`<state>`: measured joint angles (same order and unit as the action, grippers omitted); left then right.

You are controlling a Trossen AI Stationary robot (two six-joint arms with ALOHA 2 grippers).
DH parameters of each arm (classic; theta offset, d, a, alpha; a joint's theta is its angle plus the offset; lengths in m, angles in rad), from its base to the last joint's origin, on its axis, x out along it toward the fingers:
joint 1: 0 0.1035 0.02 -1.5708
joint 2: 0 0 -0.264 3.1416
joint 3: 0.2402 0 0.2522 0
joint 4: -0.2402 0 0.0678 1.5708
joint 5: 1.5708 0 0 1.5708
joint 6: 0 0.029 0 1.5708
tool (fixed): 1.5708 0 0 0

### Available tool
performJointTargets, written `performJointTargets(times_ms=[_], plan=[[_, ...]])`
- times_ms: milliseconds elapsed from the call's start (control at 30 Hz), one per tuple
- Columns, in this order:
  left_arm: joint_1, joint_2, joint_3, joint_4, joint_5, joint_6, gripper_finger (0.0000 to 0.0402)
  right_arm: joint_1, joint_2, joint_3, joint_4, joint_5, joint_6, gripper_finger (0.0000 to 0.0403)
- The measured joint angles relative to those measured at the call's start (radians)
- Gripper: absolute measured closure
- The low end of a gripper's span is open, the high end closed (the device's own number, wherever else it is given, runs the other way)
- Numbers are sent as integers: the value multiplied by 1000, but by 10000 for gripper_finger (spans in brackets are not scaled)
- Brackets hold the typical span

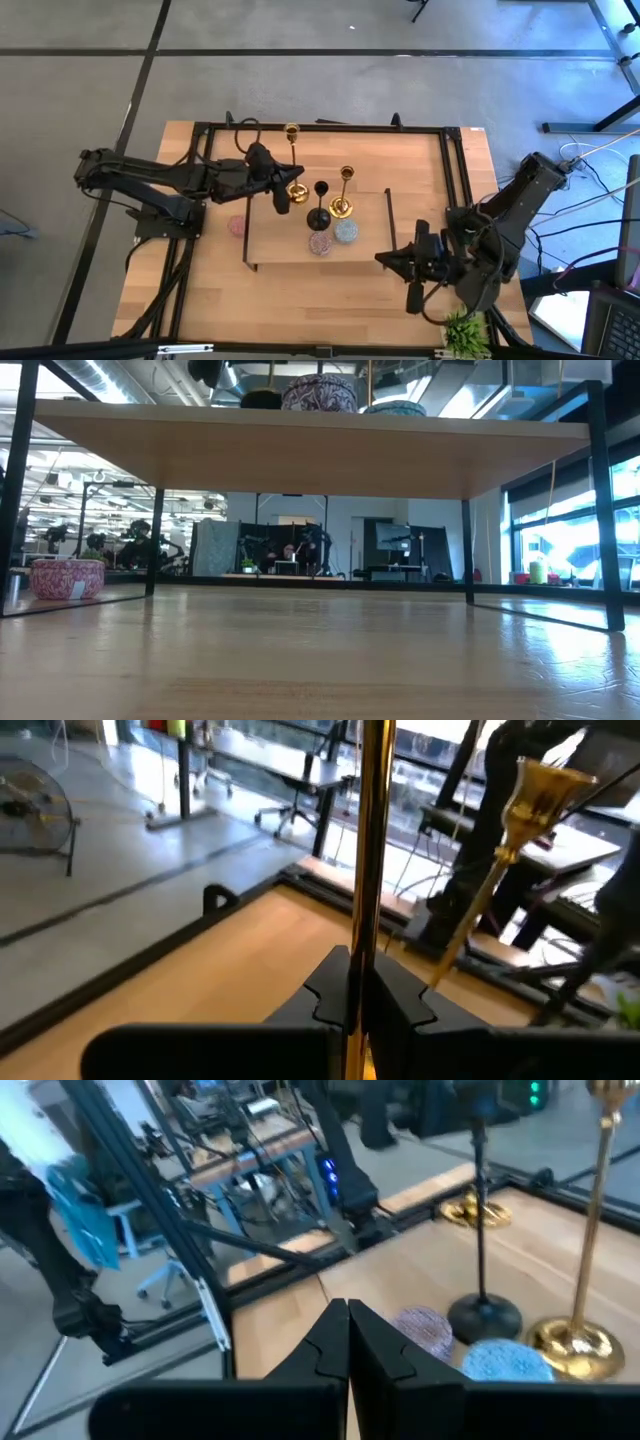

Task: Pick & Place candle stick holders
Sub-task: Put the gold candle holder on the shelf

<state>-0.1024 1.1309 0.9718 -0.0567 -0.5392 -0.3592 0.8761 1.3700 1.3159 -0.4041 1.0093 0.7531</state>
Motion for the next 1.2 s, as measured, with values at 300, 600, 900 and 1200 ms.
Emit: performJointTargets(times_ms=[300,600,900,1200], plan=[[-53,60,-50,149,-99,67,391,-12,-32,19,-6,-20,-81,403],[-82,47,-249,455,-215,56,391,-51,-60,19,-50,-103,-81,403],[-119,47,-251,442,-176,245,391,-89,-66,19,-64,-150,-81,403],[-126,50,-251,411,-140,245,391,-107,-66,19,-64,-150,-88,403]])
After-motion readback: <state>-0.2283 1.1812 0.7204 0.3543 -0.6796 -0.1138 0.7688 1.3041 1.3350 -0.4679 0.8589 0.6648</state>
